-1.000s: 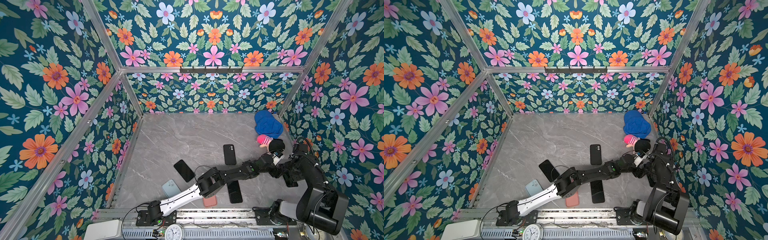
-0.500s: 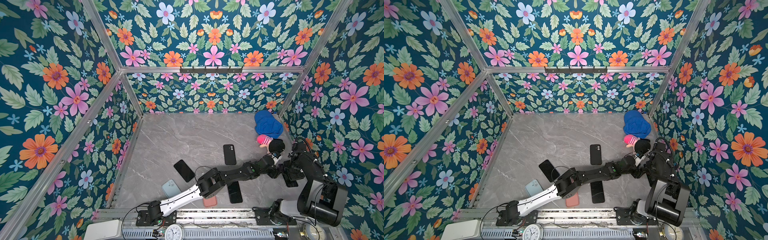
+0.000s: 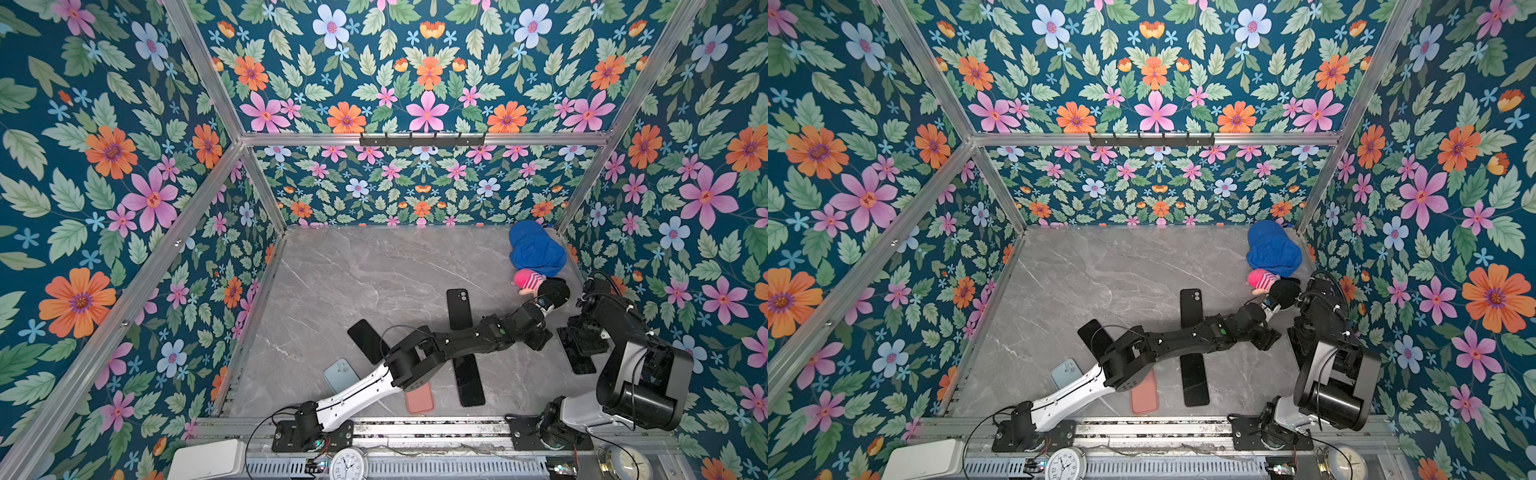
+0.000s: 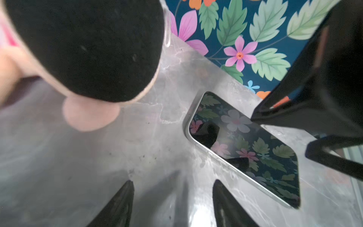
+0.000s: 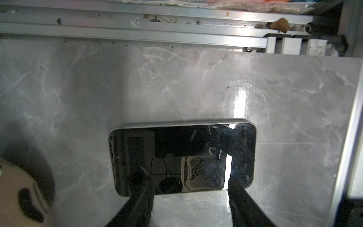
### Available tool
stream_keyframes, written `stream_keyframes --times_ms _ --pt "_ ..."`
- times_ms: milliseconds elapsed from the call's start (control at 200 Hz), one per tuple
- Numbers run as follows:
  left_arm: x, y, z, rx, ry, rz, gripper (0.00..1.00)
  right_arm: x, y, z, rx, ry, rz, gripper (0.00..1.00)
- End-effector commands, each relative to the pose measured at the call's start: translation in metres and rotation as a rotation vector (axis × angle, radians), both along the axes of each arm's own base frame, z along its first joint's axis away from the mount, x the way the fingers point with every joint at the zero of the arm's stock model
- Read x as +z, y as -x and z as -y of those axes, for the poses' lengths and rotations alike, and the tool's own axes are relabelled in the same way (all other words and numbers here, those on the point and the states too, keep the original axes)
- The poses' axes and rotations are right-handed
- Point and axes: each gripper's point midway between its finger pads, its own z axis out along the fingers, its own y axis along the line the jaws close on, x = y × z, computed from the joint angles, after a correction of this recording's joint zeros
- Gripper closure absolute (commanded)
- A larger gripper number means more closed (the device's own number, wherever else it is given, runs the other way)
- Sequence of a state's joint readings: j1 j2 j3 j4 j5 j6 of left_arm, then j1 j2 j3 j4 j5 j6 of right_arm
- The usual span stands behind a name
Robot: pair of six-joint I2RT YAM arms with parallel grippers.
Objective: Put the phone into the phone case
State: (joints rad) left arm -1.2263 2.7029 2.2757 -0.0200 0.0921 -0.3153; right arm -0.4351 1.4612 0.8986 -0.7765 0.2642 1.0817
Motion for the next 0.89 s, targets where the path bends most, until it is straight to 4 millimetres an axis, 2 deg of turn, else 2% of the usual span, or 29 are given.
stream_keyframes --times_ms 0,155,255,470,615,730,890 --pt "0.024 -0.005 -0.009 0.0 -0.003 0.067 0.31 0.002 0.012 0.006 -0.096 0.018 -0.027 0.39" --pt "0.039 -0.006 -0.029 0.003 -0.021 0.074 0.27 0.006 0.013 0.01 -0.138 0.022 -0.032 0.38" --pt "0.048 -0.006 -0.042 0.003 -0.025 0.072 0.24 0.009 0.013 0.011 -0.096 0.023 -0.041 0.37" --pt "0.068 -0.006 -0.079 0.01 -0.025 0.06 0.19 0.017 -0.016 -0.009 0.414 -0.024 0.058 0.41" --pt "0.074 -0.011 -0.109 0.042 -0.023 0.04 0.18 0.032 -0.016 -0.036 0.551 -0.021 0.229 0.4" --pt "0.073 -0.013 -0.13 0.062 -0.032 0.034 0.17 0.036 -0.006 -0.05 0.558 -0.019 0.298 0.24" --pt "0.069 -0.018 -0.158 0.094 -0.045 0.025 0.16 0.033 0.024 -0.058 0.437 -0.07 0.248 0.18"
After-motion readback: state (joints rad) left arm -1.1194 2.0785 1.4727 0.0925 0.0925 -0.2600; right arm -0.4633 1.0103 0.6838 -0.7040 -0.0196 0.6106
